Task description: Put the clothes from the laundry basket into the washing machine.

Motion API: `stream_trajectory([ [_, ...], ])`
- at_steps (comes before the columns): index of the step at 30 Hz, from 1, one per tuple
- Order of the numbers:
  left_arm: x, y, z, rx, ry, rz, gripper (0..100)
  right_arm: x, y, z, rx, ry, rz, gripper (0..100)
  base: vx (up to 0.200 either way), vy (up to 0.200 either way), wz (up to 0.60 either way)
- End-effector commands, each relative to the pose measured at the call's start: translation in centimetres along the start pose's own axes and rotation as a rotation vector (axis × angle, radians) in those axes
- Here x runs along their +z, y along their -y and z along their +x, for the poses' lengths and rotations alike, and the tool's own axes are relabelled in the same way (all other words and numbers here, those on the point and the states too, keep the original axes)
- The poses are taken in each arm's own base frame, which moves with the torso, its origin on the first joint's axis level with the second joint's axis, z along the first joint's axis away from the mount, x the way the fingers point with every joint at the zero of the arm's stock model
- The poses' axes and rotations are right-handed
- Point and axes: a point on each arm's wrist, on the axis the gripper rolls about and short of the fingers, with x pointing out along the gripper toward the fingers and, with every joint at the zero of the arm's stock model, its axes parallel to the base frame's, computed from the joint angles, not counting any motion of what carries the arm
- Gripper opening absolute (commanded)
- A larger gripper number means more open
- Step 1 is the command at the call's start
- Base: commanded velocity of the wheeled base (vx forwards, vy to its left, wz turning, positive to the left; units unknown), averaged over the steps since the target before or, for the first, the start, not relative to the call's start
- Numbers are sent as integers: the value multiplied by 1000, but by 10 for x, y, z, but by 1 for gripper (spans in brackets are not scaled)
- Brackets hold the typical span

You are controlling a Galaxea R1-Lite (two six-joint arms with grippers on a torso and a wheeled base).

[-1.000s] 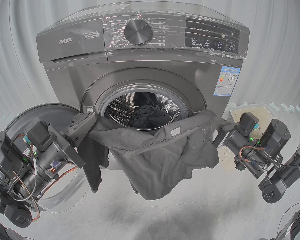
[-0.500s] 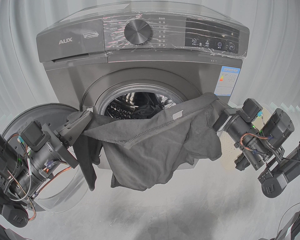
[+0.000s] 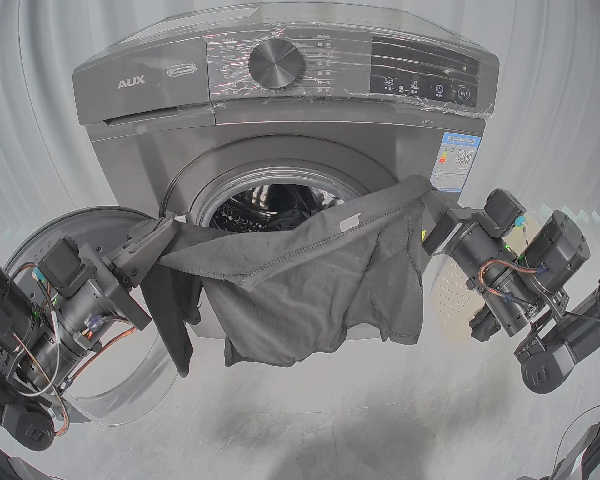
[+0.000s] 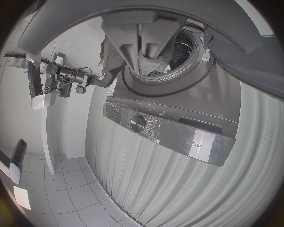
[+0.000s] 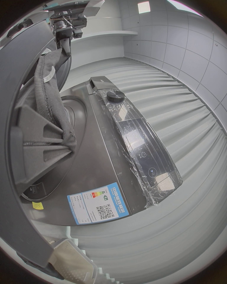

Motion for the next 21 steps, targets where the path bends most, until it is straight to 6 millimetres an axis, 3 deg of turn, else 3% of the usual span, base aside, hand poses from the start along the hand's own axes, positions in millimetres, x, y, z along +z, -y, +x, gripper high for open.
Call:
stream_trajectory([
  [1, 1, -4, -1, 13, 1, 6, 0, 3, -2, 3, 2, 17, 7, 0, 0, 0, 0],
  [21, -4, -3, -1, 7, -18, 2, 0, 3, -11, 0, 12, 16, 41, 0, 0, 0, 0],
])
